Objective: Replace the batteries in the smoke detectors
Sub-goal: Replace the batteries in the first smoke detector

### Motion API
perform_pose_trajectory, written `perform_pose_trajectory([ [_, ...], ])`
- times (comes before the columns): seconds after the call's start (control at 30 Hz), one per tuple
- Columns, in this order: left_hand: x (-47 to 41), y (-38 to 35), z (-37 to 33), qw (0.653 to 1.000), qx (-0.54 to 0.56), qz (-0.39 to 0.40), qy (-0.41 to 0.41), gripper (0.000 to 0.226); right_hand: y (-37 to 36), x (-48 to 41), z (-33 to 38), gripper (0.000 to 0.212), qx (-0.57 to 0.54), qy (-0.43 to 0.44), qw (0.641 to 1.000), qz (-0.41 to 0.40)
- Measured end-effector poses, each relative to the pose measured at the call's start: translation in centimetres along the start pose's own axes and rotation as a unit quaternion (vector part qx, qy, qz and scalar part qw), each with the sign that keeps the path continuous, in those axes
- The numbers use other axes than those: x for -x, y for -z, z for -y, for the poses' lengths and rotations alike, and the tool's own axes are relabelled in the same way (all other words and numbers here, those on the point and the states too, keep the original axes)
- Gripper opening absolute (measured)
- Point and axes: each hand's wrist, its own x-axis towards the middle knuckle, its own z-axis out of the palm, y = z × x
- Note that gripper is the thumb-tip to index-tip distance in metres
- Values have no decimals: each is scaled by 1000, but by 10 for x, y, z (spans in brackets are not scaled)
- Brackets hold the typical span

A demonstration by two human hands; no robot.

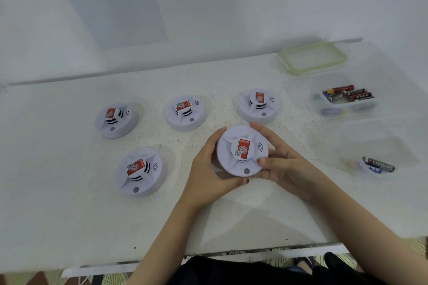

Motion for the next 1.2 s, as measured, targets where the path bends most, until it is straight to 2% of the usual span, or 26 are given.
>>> perform_pose_trajectory([
  [1.2,-1,2,0,1000,17,10,-1,90,-1,0,-1,70,8,3,1000,-8],
])
